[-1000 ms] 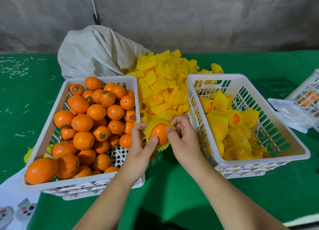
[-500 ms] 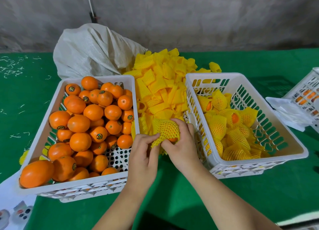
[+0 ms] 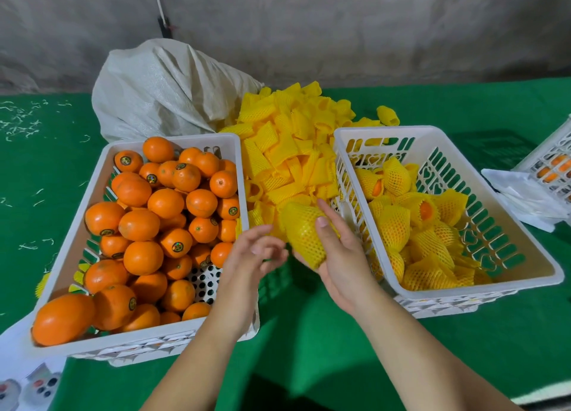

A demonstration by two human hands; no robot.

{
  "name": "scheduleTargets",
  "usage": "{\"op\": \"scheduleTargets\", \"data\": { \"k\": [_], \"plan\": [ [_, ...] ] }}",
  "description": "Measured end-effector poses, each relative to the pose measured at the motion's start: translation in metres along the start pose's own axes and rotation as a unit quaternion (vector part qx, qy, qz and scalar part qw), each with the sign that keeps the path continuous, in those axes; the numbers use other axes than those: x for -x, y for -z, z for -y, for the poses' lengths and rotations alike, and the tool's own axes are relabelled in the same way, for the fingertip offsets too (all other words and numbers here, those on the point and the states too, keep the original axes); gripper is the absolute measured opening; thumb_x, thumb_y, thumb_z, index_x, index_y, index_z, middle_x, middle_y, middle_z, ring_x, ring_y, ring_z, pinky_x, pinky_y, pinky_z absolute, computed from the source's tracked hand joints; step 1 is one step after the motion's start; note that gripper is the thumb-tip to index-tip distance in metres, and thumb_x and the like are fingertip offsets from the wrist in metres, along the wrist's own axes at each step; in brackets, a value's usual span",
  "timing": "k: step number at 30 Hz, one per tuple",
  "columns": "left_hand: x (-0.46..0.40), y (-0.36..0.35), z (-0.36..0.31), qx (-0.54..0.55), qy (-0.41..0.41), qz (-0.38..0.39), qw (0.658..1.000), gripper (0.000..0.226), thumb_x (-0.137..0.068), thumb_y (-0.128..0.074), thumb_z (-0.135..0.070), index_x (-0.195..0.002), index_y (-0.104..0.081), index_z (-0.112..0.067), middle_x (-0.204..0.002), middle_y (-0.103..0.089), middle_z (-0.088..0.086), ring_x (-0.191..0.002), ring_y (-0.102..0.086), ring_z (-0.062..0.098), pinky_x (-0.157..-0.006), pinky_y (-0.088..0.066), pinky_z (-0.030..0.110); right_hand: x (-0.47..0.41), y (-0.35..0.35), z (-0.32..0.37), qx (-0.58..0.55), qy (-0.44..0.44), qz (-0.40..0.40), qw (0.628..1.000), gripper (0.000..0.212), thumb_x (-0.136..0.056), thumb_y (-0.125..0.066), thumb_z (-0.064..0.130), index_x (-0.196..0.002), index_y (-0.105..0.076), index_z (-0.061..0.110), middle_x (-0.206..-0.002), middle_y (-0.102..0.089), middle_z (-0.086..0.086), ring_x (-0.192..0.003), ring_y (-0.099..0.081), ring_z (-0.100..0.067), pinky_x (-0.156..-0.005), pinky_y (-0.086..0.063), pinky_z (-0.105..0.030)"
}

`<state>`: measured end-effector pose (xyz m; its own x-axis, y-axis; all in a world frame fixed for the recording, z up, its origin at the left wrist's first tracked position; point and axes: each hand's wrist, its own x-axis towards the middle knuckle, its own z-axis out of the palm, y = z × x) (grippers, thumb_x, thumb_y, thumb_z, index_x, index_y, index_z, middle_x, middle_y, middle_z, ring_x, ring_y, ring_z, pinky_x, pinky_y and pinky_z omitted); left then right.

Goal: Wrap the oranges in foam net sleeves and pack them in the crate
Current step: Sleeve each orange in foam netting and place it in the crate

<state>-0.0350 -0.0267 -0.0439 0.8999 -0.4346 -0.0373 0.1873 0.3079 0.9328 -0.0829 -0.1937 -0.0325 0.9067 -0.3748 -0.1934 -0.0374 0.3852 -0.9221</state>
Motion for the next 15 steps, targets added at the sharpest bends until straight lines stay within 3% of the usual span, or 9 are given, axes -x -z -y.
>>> {"op": "scheduleTargets", "data": {
  "k": [2, 4, 6, 9, 11, 13, 15],
  "plan": [
    [-0.009, 0.021, -0.005, -0.011, 0.047, -0.098, 0.994, 0.022, -0.102, -0.067, -0.027, -0.122, -0.070, -0.019, -0.104, -0.073, 0.007, -0.103, -0.074, 0.030, -0.088, -0.063, 0.036, -0.009, 0.014, 0.012, 0.003, 0.024, -0.015, 1.000, 0.044, -0.097, -0.064, 0.046, -0.140, -0.056, 0.053, -0.149, -0.058, 0.010, -0.136, -0.057, -0.020, -0.108, -0.049, -0.057],
    [-0.020, 0.051, -0.007, -0.116, 0.080, -0.159, 0.977, 0.016, -0.104, -0.065, -0.025, -0.119, -0.070, -0.027, -0.111, -0.074, 0.005, -0.110, -0.072, 0.030, -0.089, -0.060, 0.036, -0.023, 0.036, 0.030, 0.125, 0.089, -0.075, 0.985, 0.042, -0.101, -0.060, 0.045, -0.142, -0.052, 0.053, -0.157, -0.048, 0.012, -0.144, -0.046, -0.014, -0.119, -0.038, -0.055],
    [-0.030, 0.077, -0.010, -0.183, 0.137, -0.174, 0.958, 0.017, -0.104, -0.064, -0.030, -0.121, -0.066, -0.028, -0.121, -0.069, 0.003, -0.117, -0.067, 0.029, -0.098, -0.053, 0.039, -0.045, 0.062, 0.052, 0.277, 0.149, -0.172, 0.934, 0.045, -0.104, -0.054, 0.037, -0.149, -0.049, 0.044, -0.160, -0.039, 0.011, -0.147, -0.036, -0.011, -0.124, -0.030, -0.051],
    [-0.048, 0.096, -0.008, -0.280, 0.211, -0.138, 0.926, 0.034, -0.103, -0.063, -0.040, -0.134, -0.056, -0.026, -0.130, -0.059, 0.002, -0.122, -0.059, 0.030, -0.106, -0.047, 0.050, -0.082, 0.095, 0.077, 0.466, 0.130, -0.267, 0.833, 0.057, -0.106, -0.052, 0.032, -0.160, -0.033, 0.034, -0.172, -0.011, -0.004, -0.158, -0.009, -0.029, -0.128, -0.012, -0.055],
    [-0.060, 0.095, -0.003, -0.366, 0.212, -0.081, 0.902, 0.050, -0.103, -0.062, -0.043, -0.147, -0.048, -0.025, -0.136, -0.052, 0.003, -0.123, -0.054, 0.029, -0.103, -0.044, 0.049, -0.101, 0.101, 0.077, 0.581, 0.056, -0.251, 0.773, 0.074, -0.102, -0.052, 0.050, -0.164, -0.015, 0.037, -0.173, 0.008, -0.007, -0.158, 0.003, -0.040, -0.126, -0.005, -0.059],
    [-0.073, 0.091, 0.006, -0.439, 0.232, -0.014, 0.868, 0.059, -0.104, -0.060, -0.045, -0.155, -0.041, -0.024, -0.150, -0.045, 0.007, -0.133, -0.050, 0.033, -0.110, -0.043, 0.052, -0.110, 0.095, 0.063, 0.662, 0.030, -0.171, 0.729, 0.088, -0.096, -0.055, 0.063, -0.164, -0.003, 0.041, -0.171, 0.021, -0.006, -0.157, 0.004, -0.043, -0.123, -0.006, -0.061],
    [-0.085, 0.084, 0.015, -0.495, 0.259, 0.051, 0.828, 0.047, -0.108, -0.055, -0.042, -0.150, -0.049, -0.022, -0.153, -0.042, 0.015, -0.131, -0.052, 0.037, -0.113, -0.044, 0.056, -0.112, 0.084, 0.038, 0.706, 0.046, -0.085, 0.702, 0.096, -0.093, -0.060, 0.060, -0.162, 0.005, 0.043, -0.169, 0.027, -0.003, -0.156, 0.000, -0.042, -0.121, -0.014, -0.061]
  ]
}}
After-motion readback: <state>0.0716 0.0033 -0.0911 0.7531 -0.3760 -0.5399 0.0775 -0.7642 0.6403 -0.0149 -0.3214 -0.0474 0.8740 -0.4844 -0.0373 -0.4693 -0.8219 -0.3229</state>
